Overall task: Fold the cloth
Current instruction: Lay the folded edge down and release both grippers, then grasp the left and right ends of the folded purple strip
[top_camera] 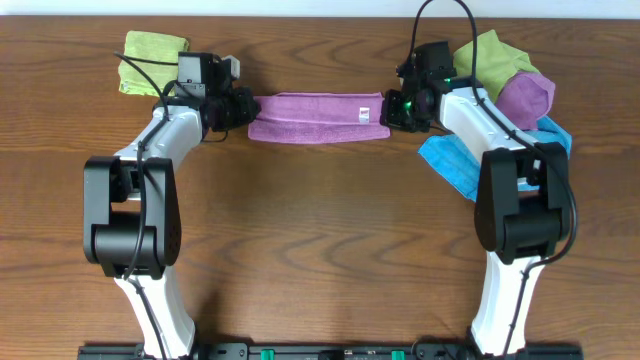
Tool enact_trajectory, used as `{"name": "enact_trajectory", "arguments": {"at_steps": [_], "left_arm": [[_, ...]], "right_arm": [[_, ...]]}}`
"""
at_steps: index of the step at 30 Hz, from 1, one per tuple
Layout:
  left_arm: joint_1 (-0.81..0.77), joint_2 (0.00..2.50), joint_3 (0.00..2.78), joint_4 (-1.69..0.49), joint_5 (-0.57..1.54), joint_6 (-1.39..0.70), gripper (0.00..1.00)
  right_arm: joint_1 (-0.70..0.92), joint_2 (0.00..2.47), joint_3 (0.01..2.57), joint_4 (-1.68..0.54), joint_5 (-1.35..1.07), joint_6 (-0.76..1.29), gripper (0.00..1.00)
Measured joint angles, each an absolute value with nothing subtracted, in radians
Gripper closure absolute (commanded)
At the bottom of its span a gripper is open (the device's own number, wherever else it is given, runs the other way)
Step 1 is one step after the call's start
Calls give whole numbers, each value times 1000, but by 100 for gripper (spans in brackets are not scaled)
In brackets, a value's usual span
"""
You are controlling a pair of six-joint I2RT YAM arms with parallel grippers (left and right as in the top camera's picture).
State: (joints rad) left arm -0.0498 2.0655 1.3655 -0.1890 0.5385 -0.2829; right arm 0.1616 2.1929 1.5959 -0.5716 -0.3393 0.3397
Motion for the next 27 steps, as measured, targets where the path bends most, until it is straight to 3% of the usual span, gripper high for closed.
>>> {"name": "enact_trajectory", "arguments": {"at_steps": [8,10,12,14,19,22,24,25,26,27], "left_arm": [[-50,2080,1365,-231,530,-260,93],[-50,2086,1365,-223,530,-257,87],[-48,2088,1366,-212,518,-258,63],[-46,2088,1367,-210,512,-251,55],[-46,2088,1398,-287,524,-222,37],[-46,2088,1456,-374,527,-182,36],[-46,2087,1501,-422,522,-155,42],[-46,2086,1529,-448,519,-139,57],[-46,2084,1555,-468,515,-125,87],[-46,2080,1587,-492,510,-104,94]], "right_arm": [[162,2193,1596,-563,-339,339,96],[162,2193,1596,-562,-338,342,65],[162,2193,1596,-559,-320,332,30],[160,2193,1596,-557,-309,332,22],[160,2192,1596,-557,-302,325,23],[160,2179,1596,-559,-302,324,21],[160,2152,1596,-559,-302,317,23],[160,2130,1596,-559,-302,310,26],[160,2104,1596,-559,-301,302,33],[160,2072,1596,-558,-300,299,43]]}}
